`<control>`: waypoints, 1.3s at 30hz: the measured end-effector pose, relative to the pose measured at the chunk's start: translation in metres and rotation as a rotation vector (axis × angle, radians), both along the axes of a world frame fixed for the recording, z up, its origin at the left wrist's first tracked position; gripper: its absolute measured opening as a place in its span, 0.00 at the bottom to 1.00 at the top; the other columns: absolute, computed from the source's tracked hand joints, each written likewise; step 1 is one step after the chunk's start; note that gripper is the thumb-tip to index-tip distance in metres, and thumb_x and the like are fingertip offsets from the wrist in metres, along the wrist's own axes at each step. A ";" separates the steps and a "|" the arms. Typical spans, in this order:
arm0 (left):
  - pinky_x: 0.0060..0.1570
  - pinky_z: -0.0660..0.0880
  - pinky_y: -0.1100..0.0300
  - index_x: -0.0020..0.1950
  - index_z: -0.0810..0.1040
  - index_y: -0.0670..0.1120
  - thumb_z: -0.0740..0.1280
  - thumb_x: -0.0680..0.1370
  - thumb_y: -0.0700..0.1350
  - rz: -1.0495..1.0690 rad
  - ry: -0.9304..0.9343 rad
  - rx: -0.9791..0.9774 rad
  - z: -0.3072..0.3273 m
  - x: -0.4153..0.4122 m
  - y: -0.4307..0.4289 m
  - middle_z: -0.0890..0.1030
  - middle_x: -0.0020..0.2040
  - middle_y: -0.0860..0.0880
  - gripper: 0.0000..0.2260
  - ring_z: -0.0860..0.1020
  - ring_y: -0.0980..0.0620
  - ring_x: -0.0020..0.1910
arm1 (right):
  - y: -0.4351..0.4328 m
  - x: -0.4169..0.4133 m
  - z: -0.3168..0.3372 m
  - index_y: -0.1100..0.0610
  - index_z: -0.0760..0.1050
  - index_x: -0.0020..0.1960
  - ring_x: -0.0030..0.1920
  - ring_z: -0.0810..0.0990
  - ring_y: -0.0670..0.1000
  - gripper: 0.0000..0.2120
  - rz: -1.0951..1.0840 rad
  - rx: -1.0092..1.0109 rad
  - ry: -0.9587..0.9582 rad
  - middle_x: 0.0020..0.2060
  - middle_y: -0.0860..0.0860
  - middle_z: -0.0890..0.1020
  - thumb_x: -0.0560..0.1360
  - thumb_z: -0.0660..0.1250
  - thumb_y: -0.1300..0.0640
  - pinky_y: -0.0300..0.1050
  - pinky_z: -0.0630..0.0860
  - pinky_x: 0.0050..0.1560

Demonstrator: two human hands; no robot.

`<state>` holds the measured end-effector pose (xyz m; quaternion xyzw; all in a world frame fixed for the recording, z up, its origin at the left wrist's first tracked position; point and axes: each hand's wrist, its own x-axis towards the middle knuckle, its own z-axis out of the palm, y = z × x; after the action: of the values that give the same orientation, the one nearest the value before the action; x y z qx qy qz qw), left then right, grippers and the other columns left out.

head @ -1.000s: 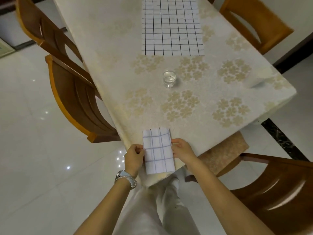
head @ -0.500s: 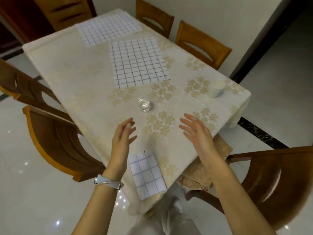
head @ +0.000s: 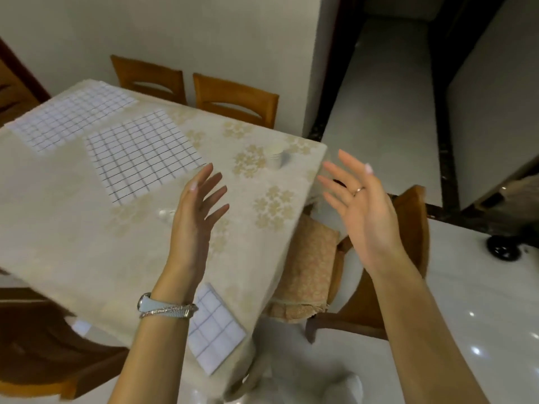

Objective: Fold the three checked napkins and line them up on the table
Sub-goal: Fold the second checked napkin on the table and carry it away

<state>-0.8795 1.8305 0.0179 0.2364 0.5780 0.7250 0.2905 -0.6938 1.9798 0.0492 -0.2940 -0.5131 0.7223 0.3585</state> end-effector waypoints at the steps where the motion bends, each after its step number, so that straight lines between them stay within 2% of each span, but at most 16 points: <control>1: 0.65 0.72 0.50 0.72 0.70 0.52 0.54 0.79 0.58 -0.027 -0.005 0.005 0.000 0.013 0.012 0.75 0.69 0.52 0.23 0.75 0.52 0.66 | 0.007 0.017 0.001 0.49 0.70 0.69 0.65 0.78 0.49 0.20 -0.024 0.019 0.005 0.66 0.50 0.78 0.84 0.49 0.47 0.55 0.67 0.72; 5: 0.65 0.72 0.50 0.72 0.70 0.51 0.54 0.79 0.57 -0.122 -0.037 0.047 0.000 0.080 0.065 0.75 0.69 0.51 0.23 0.75 0.51 0.67 | 0.040 0.096 0.003 0.52 0.68 0.73 0.66 0.77 0.50 0.22 -0.119 0.061 -0.002 0.67 0.52 0.77 0.84 0.47 0.47 0.55 0.67 0.72; 9: 0.64 0.72 0.51 0.73 0.69 0.50 0.53 0.80 0.56 -0.213 -0.067 0.107 0.000 0.160 0.123 0.75 0.69 0.50 0.23 0.74 0.51 0.67 | 0.075 0.182 0.004 0.51 0.69 0.71 0.65 0.78 0.49 0.21 -0.209 0.068 -0.033 0.66 0.51 0.78 0.84 0.48 0.47 0.55 0.67 0.72; 12: 0.67 0.70 0.47 0.74 0.69 0.49 0.51 0.82 0.54 -0.286 -0.072 0.139 -0.003 0.218 0.163 0.75 0.70 0.50 0.22 0.74 0.51 0.68 | 0.098 0.242 0.003 0.49 0.71 0.69 0.65 0.78 0.49 0.20 -0.279 0.084 -0.060 0.65 0.51 0.79 0.84 0.48 0.48 0.55 0.67 0.72; 20: 0.68 0.70 0.50 0.74 0.67 0.50 0.52 0.80 0.57 -0.404 -0.034 0.084 -0.005 0.310 0.244 0.74 0.70 0.50 0.24 0.74 0.53 0.68 | 0.159 0.345 -0.004 0.50 0.71 0.70 0.65 0.78 0.49 0.20 -0.385 0.043 -0.066 0.65 0.50 0.79 0.84 0.49 0.47 0.55 0.67 0.72; 28: 0.69 0.68 0.46 0.74 0.66 0.51 0.49 0.83 0.55 -0.383 0.001 0.073 -0.010 0.320 0.338 0.74 0.70 0.50 0.21 0.73 0.53 0.69 | 0.256 0.361 -0.015 0.52 0.70 0.71 0.65 0.78 0.50 0.20 -0.366 0.022 -0.044 0.64 0.52 0.79 0.84 0.50 0.48 0.55 0.68 0.72; 34: 0.70 0.67 0.45 0.75 0.66 0.50 0.50 0.83 0.56 -0.322 -0.061 0.077 -0.021 0.299 0.429 0.73 0.71 0.50 0.22 0.73 0.52 0.69 | 0.354 0.333 -0.014 0.49 0.73 0.67 0.63 0.79 0.48 0.17 -0.292 0.042 -0.109 0.62 0.50 0.81 0.84 0.51 0.49 0.54 0.69 0.71; 39: 0.70 0.68 0.46 0.74 0.66 0.50 0.51 0.81 0.56 -0.283 -0.027 0.085 -0.011 0.281 0.504 0.74 0.70 0.51 0.23 0.73 0.52 0.69 | 0.439 0.300 -0.004 0.49 0.74 0.66 0.62 0.80 0.48 0.18 -0.220 0.065 -0.119 0.62 0.50 0.81 0.84 0.51 0.48 0.53 0.69 0.70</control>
<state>-0.5990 2.3347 0.0064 0.3178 0.5038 0.7036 0.3875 -0.3934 2.4191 0.0456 -0.3790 -0.5213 0.6429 0.4138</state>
